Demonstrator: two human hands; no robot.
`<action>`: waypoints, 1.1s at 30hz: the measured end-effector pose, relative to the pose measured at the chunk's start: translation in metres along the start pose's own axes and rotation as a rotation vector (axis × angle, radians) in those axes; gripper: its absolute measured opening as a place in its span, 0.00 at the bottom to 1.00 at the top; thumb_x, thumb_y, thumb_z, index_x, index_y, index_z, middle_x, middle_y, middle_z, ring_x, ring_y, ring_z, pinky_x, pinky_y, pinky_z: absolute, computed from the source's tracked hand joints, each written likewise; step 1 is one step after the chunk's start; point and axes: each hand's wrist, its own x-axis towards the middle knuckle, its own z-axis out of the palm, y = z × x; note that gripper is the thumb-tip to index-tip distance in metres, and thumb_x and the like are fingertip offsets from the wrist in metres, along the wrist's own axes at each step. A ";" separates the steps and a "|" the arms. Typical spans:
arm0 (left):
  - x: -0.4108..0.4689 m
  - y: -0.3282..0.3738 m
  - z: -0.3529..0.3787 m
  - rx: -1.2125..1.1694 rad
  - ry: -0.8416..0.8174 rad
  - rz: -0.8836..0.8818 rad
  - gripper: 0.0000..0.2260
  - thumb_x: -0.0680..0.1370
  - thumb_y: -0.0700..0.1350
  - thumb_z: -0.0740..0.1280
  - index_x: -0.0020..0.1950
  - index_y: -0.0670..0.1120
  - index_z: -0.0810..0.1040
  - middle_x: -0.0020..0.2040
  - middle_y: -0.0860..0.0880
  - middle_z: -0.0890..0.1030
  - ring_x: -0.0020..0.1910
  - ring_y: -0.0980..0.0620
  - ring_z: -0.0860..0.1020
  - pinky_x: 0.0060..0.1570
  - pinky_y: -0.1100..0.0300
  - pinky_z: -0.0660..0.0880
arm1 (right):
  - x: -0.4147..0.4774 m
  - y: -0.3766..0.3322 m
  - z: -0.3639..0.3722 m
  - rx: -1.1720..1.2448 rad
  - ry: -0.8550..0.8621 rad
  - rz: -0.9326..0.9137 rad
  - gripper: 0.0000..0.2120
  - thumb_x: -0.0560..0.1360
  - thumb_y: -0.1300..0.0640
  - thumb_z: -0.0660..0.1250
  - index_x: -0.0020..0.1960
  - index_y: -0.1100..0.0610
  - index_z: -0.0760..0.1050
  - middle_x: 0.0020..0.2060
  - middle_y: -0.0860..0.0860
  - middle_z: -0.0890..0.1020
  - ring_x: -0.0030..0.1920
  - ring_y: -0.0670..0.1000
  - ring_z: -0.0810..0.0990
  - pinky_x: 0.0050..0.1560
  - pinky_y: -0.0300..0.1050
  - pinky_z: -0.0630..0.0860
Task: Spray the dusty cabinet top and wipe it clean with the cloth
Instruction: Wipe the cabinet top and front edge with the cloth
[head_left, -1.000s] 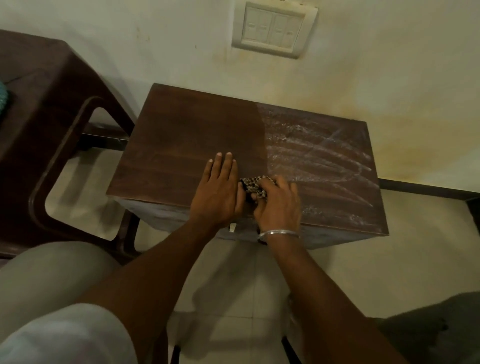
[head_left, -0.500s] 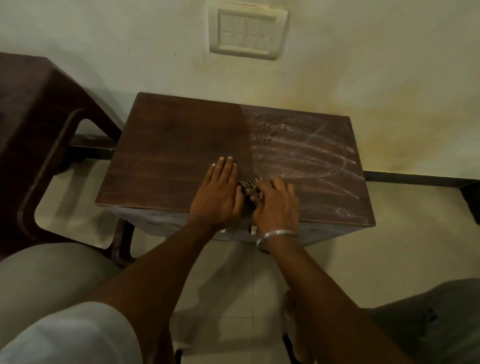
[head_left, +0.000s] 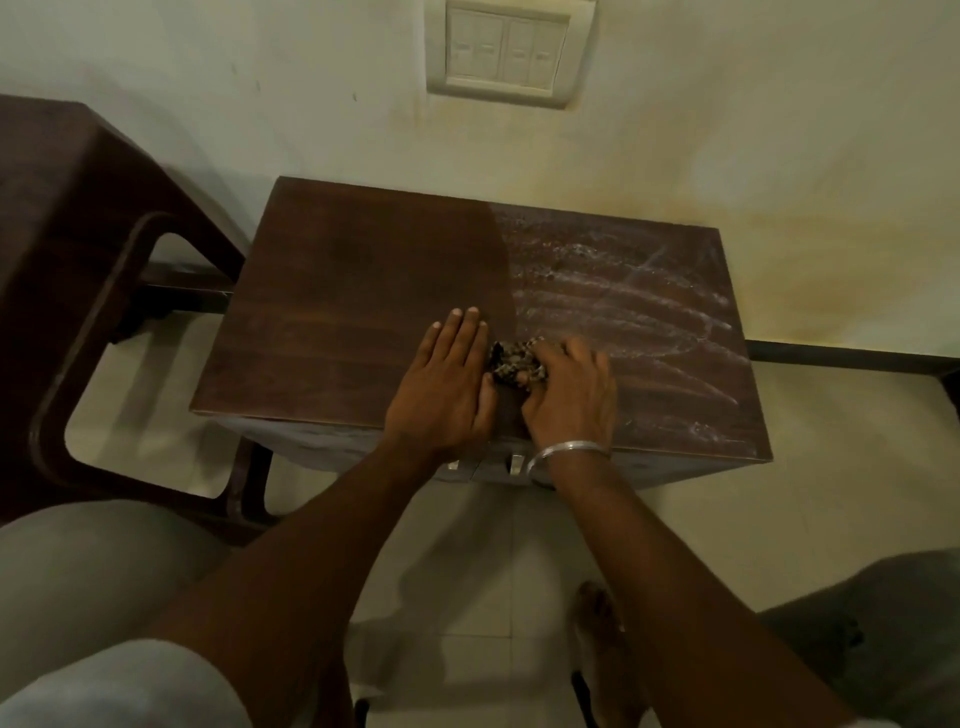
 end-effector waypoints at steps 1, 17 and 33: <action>0.001 0.000 0.000 -0.004 0.000 0.000 0.32 0.80 0.53 0.44 0.79 0.37 0.59 0.80 0.39 0.57 0.81 0.44 0.53 0.80 0.48 0.50 | 0.010 -0.002 0.000 0.000 -0.006 0.000 0.17 0.69 0.64 0.67 0.55 0.50 0.78 0.53 0.51 0.77 0.52 0.56 0.72 0.49 0.50 0.73; 0.008 -0.003 0.000 0.027 -0.012 0.004 0.32 0.79 0.53 0.46 0.80 0.37 0.57 0.81 0.40 0.56 0.81 0.44 0.52 0.79 0.45 0.51 | 0.062 -0.008 0.015 0.029 0.025 0.006 0.15 0.72 0.61 0.67 0.57 0.49 0.78 0.57 0.51 0.77 0.55 0.56 0.72 0.51 0.51 0.74; 0.027 -0.007 0.000 0.038 0.003 -0.024 0.31 0.80 0.53 0.47 0.79 0.38 0.61 0.80 0.40 0.59 0.80 0.45 0.55 0.78 0.43 0.53 | 0.108 -0.008 0.023 0.007 0.014 -0.030 0.14 0.72 0.57 0.69 0.56 0.50 0.78 0.56 0.53 0.76 0.55 0.60 0.72 0.51 0.52 0.72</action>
